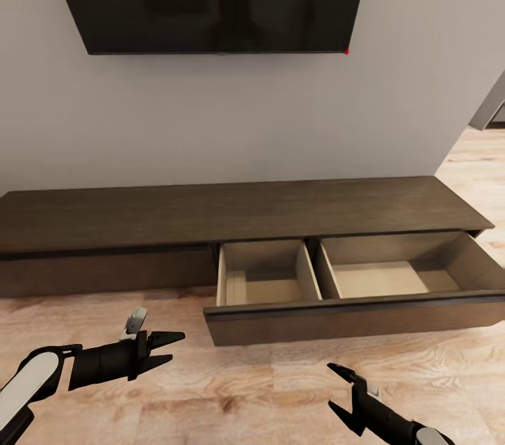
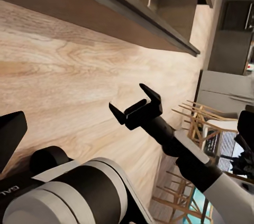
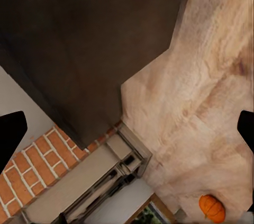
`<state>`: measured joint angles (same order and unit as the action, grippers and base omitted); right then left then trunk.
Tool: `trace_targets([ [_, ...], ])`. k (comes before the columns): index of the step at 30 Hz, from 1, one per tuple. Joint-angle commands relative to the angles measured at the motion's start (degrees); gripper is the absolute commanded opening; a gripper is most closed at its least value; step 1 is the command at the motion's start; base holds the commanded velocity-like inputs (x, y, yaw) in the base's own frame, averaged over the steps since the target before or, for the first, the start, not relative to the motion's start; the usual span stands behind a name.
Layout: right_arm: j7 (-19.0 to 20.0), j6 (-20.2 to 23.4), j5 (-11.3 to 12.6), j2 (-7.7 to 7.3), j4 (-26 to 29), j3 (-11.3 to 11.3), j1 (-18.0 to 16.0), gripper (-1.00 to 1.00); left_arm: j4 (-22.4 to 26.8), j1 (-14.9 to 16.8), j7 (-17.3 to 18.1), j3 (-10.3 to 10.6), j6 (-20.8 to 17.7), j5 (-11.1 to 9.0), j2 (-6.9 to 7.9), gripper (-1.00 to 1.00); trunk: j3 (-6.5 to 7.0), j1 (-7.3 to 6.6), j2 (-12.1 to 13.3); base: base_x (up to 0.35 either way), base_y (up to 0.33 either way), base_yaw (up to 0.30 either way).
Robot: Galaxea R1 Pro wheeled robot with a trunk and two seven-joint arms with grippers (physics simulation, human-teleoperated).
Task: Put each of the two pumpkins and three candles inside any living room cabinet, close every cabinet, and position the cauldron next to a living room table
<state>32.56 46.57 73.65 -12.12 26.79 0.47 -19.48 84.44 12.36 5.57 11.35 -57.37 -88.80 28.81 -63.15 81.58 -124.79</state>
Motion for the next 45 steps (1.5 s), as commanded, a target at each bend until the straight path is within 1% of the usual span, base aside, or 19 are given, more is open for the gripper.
trace_targets([
  [1, 0.2, 0.2, -0.9, -0.03, -0.3, 0.0, 0.0, 1.0, 0.0, 0.0, 0.6, 0.1, 0.0, 0.6, 0.04, 1.0, 0.14, -0.23, 0.4, 0.0, 0.0, 0.0],
  [3, 0.4, 0.2, -2.2, -0.07, -0.5, -0.1, 0.0, 1.0, 0.0, 0.0, 0.6, 0.1, 0.0, 0.5, 0.03, 1.0, 0.5, -0.67, 1.2, 0.0, 0.0, 0.0],
  [5, 0.7, 0.2, -2.7, -0.1, -0.6, -0.2, 0.0, 1.0, 0.0, 0.0, 0.6, 0.1, 0.0, 0.6, 0.02, 1.0, 0.86, -1.11, 2.0, 0.0, 0.0, 0.0],
  [14, 0.9, 0.2, -2.6, -0.09, -0.7, -0.5, 0.0, 1.0, 0.0, 0.0, 0.6, 0.1, 0.0, 0.5, 0.02, 1.0, 2.48, -3.09, 5.6, 0.0, 0.0, 0.0],
  [25, 0.8, 0.1, -3.1, 0.05, -0.7, -0.5, 0.0, 1.0, 0.0, 0.0, 0.6, 0.1, 0.0, 0.6, 0.02, 1.0, 4.45, -5.51, 10.0, 0.0, 0.0, 0.0],
  [30, 0.8, -2.1, -3.1, 0.29, -0.7, -0.5, 0.0, 1.0, -0.1, 0.0, 0.5, 0.1, 0.0, 0.6, 0.02, 1.0, 5.35, -6.6, 12.0, 0.0, 0.0, 0.0],
  [39, 0.8, -2.5, -3.1, 0.35, -0.8, -0.5, 0.0, 1.0, -0.2, 0.0, 0.1, 0.0, 0.0, 0.6, 0.02, 1.0, 6.97, -8.58, 15.6, 0.0, 0.0, 0.0],
  [45, 0.9, -3.1, -3.1, 0.42, -2.1, -0.5, 0.0, 1.0, -0.3, 0.1, -0.2, -0.2, 0.0, 0.9, 0.06, 1.0, 8.04, -9.9, 18.0, 0.0, 0.0, 0.0],
])
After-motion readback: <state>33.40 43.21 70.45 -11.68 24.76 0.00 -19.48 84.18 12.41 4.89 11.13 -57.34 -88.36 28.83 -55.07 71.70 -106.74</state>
